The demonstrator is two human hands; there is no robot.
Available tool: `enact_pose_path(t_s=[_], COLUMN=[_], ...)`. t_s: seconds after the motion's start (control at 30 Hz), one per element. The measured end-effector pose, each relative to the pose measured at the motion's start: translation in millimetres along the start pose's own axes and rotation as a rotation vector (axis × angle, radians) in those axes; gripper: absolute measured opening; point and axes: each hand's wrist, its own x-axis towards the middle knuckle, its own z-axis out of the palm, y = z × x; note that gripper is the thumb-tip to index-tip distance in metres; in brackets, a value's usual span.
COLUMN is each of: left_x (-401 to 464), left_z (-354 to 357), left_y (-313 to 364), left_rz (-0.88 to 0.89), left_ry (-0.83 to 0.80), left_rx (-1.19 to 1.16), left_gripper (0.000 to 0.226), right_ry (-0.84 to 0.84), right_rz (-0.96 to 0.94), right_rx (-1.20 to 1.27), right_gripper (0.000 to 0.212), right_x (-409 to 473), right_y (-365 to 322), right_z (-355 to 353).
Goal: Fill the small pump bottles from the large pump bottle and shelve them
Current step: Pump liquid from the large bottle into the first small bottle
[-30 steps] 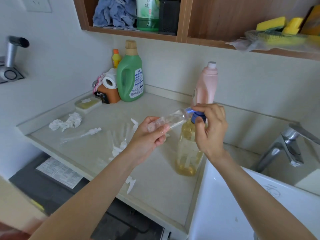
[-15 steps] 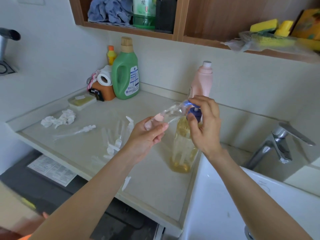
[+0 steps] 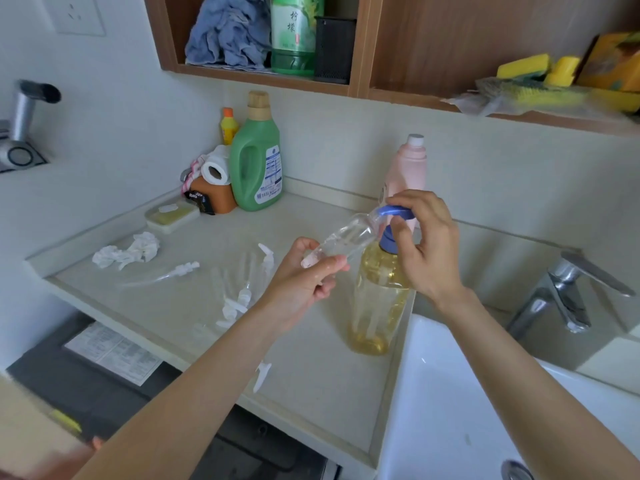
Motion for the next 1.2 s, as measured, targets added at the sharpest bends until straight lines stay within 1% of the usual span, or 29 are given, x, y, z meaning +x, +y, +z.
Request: enact_pose_path(t_s=[0.13,0.27,0.37,0.43,0.5,0.57,0.67,0.73,0.87,0.97,1.1,1.2], left_x=[-0.2,1.7,2.8,2.8,2.1,0.5,-2.3,-2.7,-2.9,-2.0,-0.7,-0.5], left_z=[3.0,3.8,0.2,-1.9,-1.9,-1.4,-1.4,-0.3,5.1,7.8,7.3,3.6], left_y=[-2.0,-5.0,-9.5,-11.2,-10.0,-6.4,0.5,4.1,4.8,2.2,-1.7,-6.2], left_rz=[0.018,0.02,0.008,-0.015,-0.029,-0.041,-0.055,-0.054,-0.058,-0.063,-0.047,-0.06], left_ry=[-0.024,-0.005,0.011,0.022,0.028,0.024,-0.004,-0.014,-0.043,-0.048,-0.071,-0.068], left_rx=[-0.026,-0.038,-0.047,-0.044,-0.044,0.004,0.147,0.159,0.121,0.092,0.054,0.039], left_gripper=[0.024,0.032,0.025,0.02,0.02,0.021,0.038,0.044,0.041,0.036,0.042,0.04], right_ry=[0.016,0.075,0.097,0.09,0.081,0.064,0.024,-0.011,-0.046,-0.024,0.045,0.11], right_rz=[0.031,0.047,0.056,0.074,0.084,0.075,0.042,0.038,0.06,0.079,0.044,0.045], right_rx=[0.009,0.064,0.073,0.056,0.042,0.038,0.034,0.046,0.089,0.086,0.069,0.063], right_gripper=[0.03,0.032,0.033,0.035,0.036,0.036,0.033,0.031,0.031,0.032,0.032,0.031], right_x=[-9.6,-18.6,-22.6,-24.0,-24.3,-21.9,-9.6,-1.3,1.4,-4.9,-20.1,-25.3], right_y=[0.2,0.1,2.3,2.6,1.4,-2.0,-3.8,-3.0,-1.6,-1.6,-3.8,-3.3], right_z=[2.5,9.2,14.0,16.6,16.8,13.7,4.1,-2.9,-5.6,-1.7,7.5,16.6])
